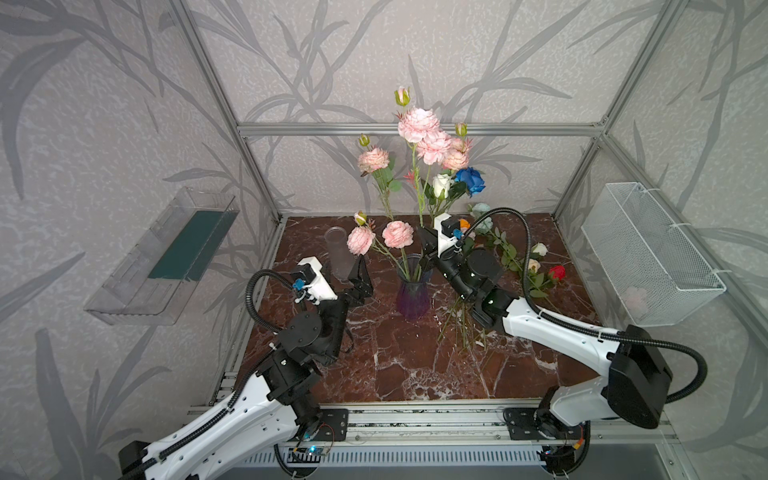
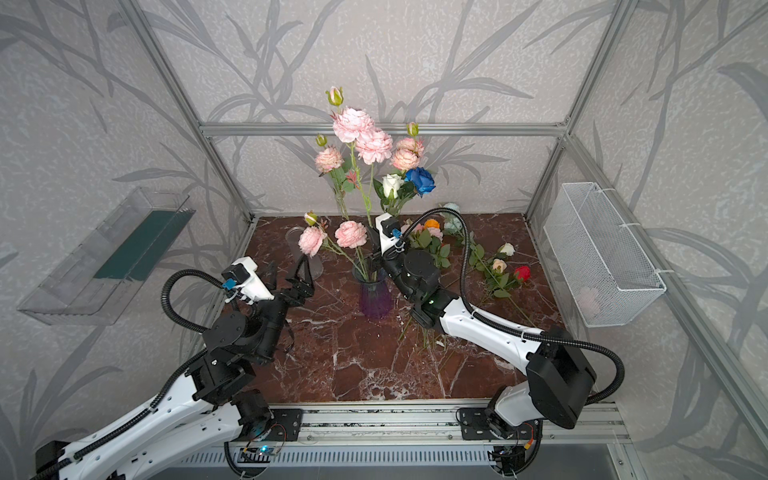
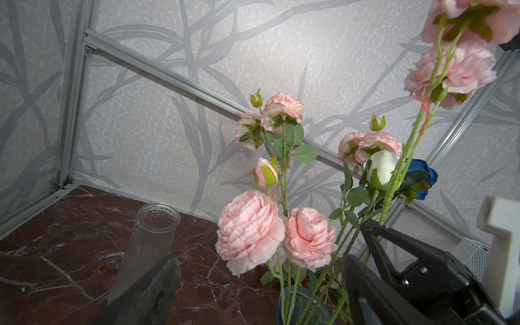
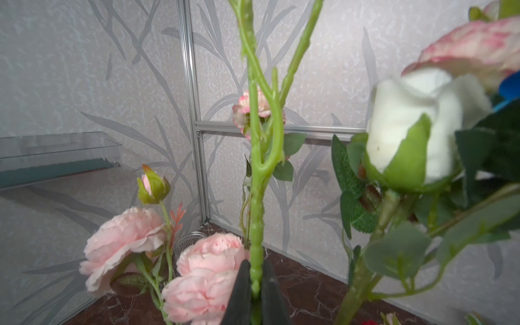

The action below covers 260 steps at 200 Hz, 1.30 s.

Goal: Arrange the flowers into the vase
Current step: 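Carry the pink roses over the purple vase and lower their stems in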

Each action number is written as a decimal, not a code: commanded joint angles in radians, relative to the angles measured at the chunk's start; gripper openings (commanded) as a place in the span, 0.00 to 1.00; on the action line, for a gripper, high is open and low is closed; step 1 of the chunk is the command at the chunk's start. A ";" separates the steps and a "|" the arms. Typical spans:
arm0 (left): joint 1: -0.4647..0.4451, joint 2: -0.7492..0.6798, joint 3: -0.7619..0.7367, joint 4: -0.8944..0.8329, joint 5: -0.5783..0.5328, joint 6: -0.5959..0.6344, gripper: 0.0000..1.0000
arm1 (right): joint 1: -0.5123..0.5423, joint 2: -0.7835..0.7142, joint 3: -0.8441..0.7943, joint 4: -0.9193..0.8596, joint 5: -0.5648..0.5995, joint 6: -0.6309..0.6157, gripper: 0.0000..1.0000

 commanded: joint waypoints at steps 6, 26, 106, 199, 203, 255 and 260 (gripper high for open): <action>0.010 0.007 0.021 -0.016 0.008 -0.034 0.93 | 0.001 -0.027 -0.026 0.030 0.038 0.055 0.11; 0.016 0.008 0.021 -0.018 0.010 -0.036 0.93 | 0.003 -0.030 -0.033 -0.026 0.034 0.065 0.16; 0.030 0.013 0.022 -0.029 0.033 -0.058 0.93 | 0.028 -0.031 0.016 -0.152 0.068 0.049 0.34; 0.039 0.017 0.025 -0.037 0.051 -0.072 0.93 | 0.057 -0.068 0.041 -0.372 0.122 0.083 0.48; 0.039 0.017 0.025 -0.040 0.051 -0.073 0.93 | 0.058 -0.070 0.044 -0.382 0.118 0.085 0.49; 0.042 0.027 0.030 -0.049 0.061 -0.079 0.93 | 0.064 -0.084 0.113 -0.587 0.102 0.134 0.59; 0.042 0.025 0.030 -0.048 0.063 -0.080 0.93 | 0.065 -0.085 0.126 -0.619 0.092 0.140 0.60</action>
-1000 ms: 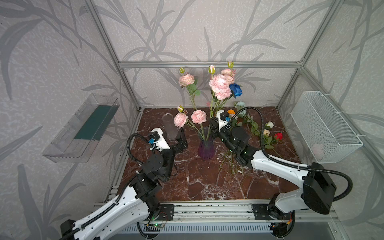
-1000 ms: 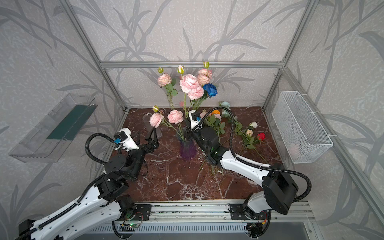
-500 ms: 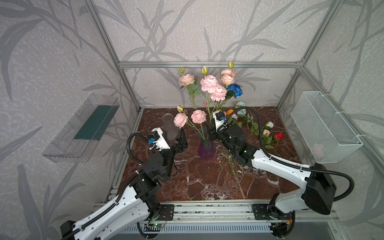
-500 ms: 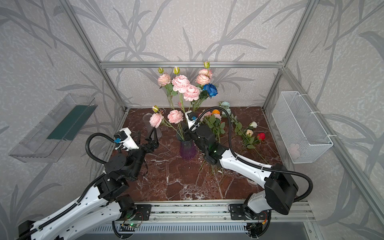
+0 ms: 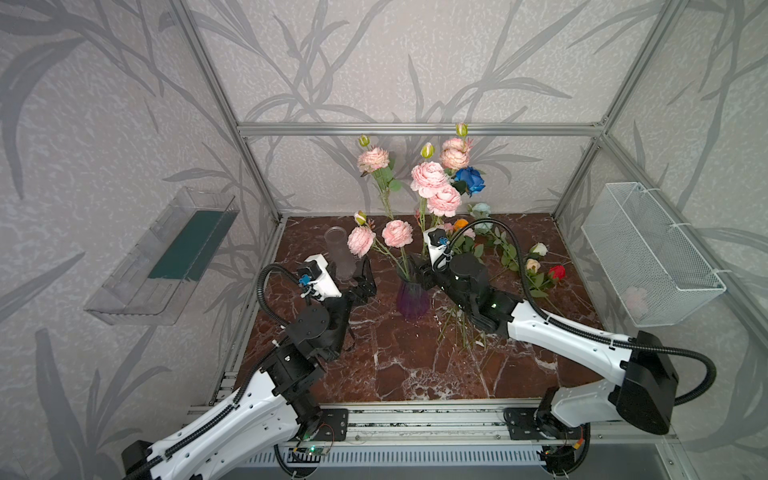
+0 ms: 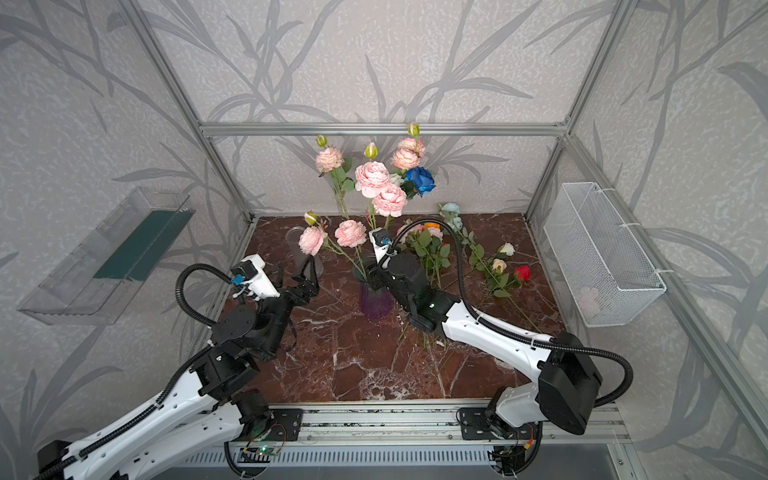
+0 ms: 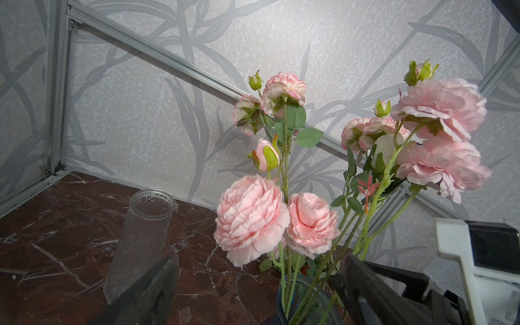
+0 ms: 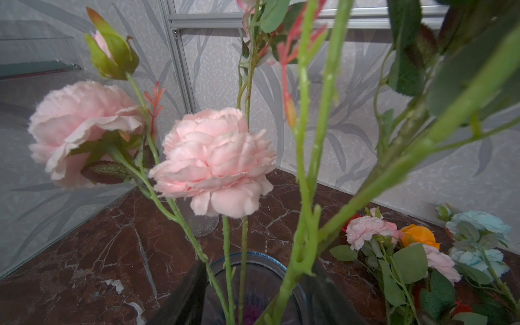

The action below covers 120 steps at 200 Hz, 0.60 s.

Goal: Arrange the flowers into the vase
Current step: 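Carry the pink roses over the purple vase and lower their stems in, then open the right gripper and draw it back from the vase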

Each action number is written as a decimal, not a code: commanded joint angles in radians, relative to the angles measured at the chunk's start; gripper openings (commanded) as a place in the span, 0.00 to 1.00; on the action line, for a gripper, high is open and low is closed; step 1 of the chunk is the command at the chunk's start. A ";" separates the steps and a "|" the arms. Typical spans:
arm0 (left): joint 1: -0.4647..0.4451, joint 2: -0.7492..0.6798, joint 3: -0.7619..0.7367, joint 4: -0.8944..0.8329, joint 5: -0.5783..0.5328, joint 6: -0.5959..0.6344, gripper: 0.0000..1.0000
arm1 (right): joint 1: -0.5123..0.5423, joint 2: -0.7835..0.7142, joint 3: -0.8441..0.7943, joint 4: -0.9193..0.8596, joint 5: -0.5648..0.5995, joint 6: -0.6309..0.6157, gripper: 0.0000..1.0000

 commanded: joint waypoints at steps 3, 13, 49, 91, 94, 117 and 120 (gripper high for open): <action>0.004 -0.003 0.030 -0.012 0.003 -0.019 0.93 | 0.007 -0.039 0.074 -0.155 -0.005 0.044 0.60; 0.005 -0.003 0.030 -0.012 0.007 -0.022 0.93 | 0.007 -0.036 0.107 -0.223 -0.017 0.057 0.60; 0.006 -0.001 0.033 -0.018 0.017 -0.028 0.93 | 0.007 -0.045 0.143 -0.357 -0.061 0.081 0.61; 0.007 -0.003 0.033 -0.020 0.022 -0.031 0.93 | 0.006 -0.105 0.126 -0.419 -0.095 0.084 0.61; 0.007 -0.003 0.033 -0.020 0.022 -0.031 0.93 | 0.007 -0.110 0.125 -0.425 -0.097 0.085 0.61; 0.007 -0.004 0.033 -0.020 0.028 -0.032 0.93 | 0.007 -0.149 0.125 -0.464 -0.120 0.079 0.61; 0.006 -0.003 0.033 -0.020 0.029 -0.033 0.93 | 0.007 -0.154 0.126 -0.471 -0.124 0.078 0.61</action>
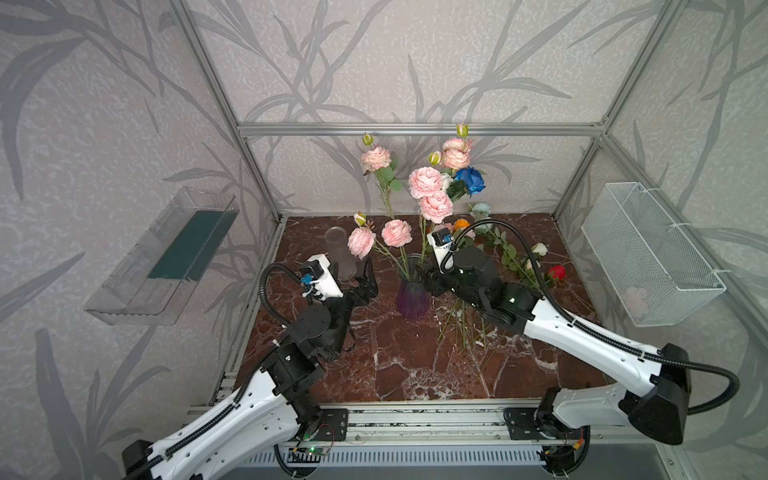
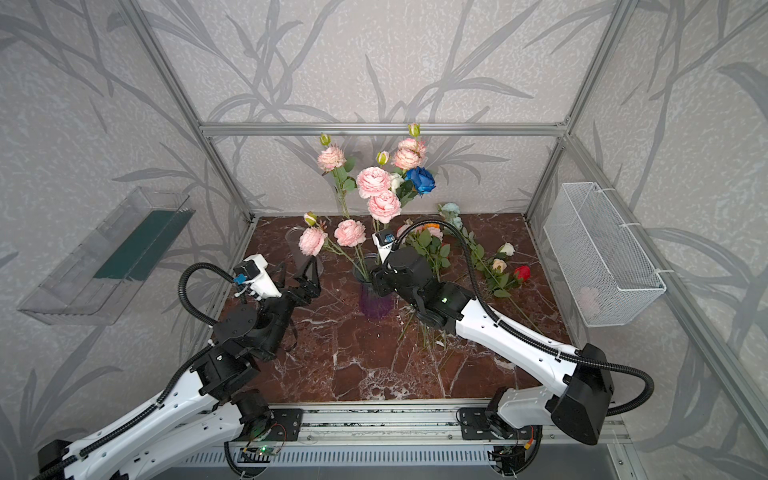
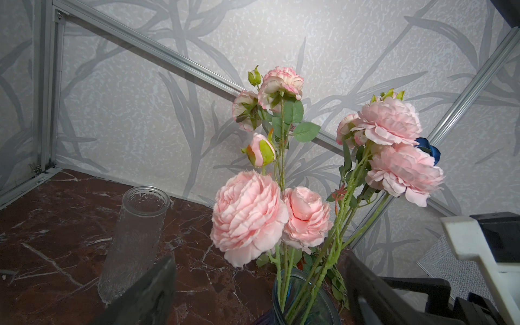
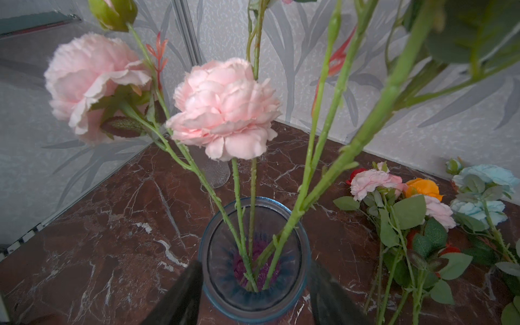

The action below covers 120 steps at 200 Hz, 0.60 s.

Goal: Arrange the flowers into the vase
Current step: 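Open the right gripper and draw it back from the vase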

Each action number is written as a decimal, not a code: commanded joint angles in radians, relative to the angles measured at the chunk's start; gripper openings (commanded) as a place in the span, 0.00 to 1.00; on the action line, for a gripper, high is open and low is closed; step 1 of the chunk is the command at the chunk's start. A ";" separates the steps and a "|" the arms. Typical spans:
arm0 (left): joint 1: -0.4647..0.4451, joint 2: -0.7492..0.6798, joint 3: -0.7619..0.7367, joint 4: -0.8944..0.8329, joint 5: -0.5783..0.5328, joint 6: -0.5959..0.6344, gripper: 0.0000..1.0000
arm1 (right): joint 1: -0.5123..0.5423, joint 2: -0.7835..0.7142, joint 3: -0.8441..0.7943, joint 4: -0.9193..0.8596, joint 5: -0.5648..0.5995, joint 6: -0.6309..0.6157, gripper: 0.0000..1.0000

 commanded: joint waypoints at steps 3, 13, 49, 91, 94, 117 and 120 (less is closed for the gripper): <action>0.006 -0.004 0.033 -0.011 0.004 -0.024 0.93 | 0.007 -0.068 0.006 -0.075 -0.039 -0.001 0.61; 0.006 -0.005 0.033 -0.011 0.007 -0.024 0.93 | 0.007 -0.084 0.008 -0.099 -0.046 -0.007 0.61; 0.005 -0.012 0.030 -0.006 0.020 -0.020 0.93 | 0.009 -0.155 -0.004 -0.176 -0.040 -0.025 0.58; 0.006 -0.010 0.045 -0.002 0.146 -0.018 0.91 | -0.072 -0.283 -0.114 -0.219 -0.010 -0.065 0.52; 0.006 -0.008 0.046 -0.001 0.160 -0.019 0.91 | -0.092 -0.289 -0.125 -0.219 -0.013 -0.058 0.52; 0.006 0.026 0.056 0.017 0.305 -0.027 0.90 | -0.288 -0.309 -0.199 -0.218 -0.081 0.026 0.45; 0.005 0.032 0.057 0.020 0.329 -0.029 0.90 | -0.320 -0.307 -0.209 -0.213 -0.094 0.041 0.45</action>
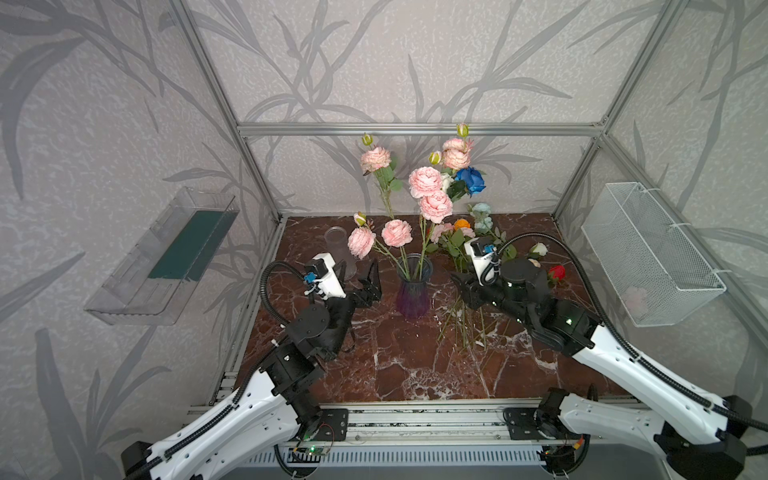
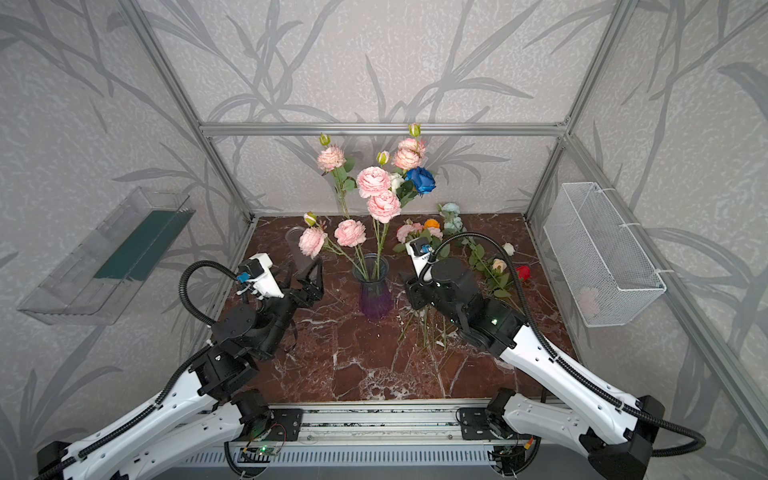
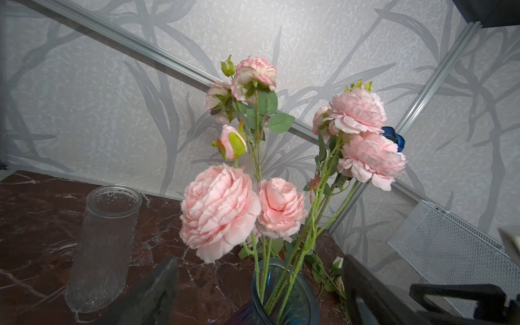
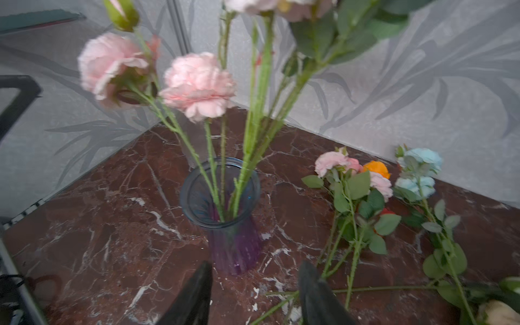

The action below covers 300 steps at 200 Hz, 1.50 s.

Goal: Arrange the flowers into the vase
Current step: 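Open the right gripper and draw it back from the vase, then reach the right gripper down and grasp the light-blue rose stem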

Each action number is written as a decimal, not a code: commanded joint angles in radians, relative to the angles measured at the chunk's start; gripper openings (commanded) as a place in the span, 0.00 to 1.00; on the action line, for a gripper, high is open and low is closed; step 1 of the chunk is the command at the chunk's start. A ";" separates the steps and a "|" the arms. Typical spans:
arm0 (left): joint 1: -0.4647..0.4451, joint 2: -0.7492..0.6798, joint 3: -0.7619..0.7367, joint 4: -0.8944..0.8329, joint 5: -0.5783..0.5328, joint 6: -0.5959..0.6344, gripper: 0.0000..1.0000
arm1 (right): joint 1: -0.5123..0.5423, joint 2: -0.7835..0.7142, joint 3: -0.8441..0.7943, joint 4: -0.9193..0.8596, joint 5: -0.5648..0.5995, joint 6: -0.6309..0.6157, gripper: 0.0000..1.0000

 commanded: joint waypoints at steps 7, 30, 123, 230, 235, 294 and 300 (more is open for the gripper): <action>0.003 0.048 0.048 0.036 0.242 -0.023 0.89 | -0.261 0.001 -0.100 -0.015 -0.109 0.097 0.42; -0.010 0.111 0.080 0.032 0.398 -0.028 0.88 | -0.428 0.112 -0.083 -0.040 -0.176 0.109 0.41; -0.033 0.151 0.102 0.023 0.488 -0.041 0.88 | -0.581 0.731 0.369 -0.272 0.066 -0.071 0.49; -0.034 0.173 0.098 0.029 0.483 -0.055 0.89 | -0.665 1.199 0.813 -0.516 0.162 -0.170 0.49; -0.034 0.174 0.097 0.029 0.482 -0.052 0.89 | -0.669 1.211 0.820 -0.517 0.161 -0.172 0.49; -0.034 0.171 0.098 0.027 0.472 -0.044 0.89 | -0.704 1.304 0.891 -0.545 0.140 -0.185 0.42; -0.033 0.170 0.098 0.026 0.471 -0.044 0.89 | -0.704 1.309 0.894 -0.546 0.139 -0.182 0.40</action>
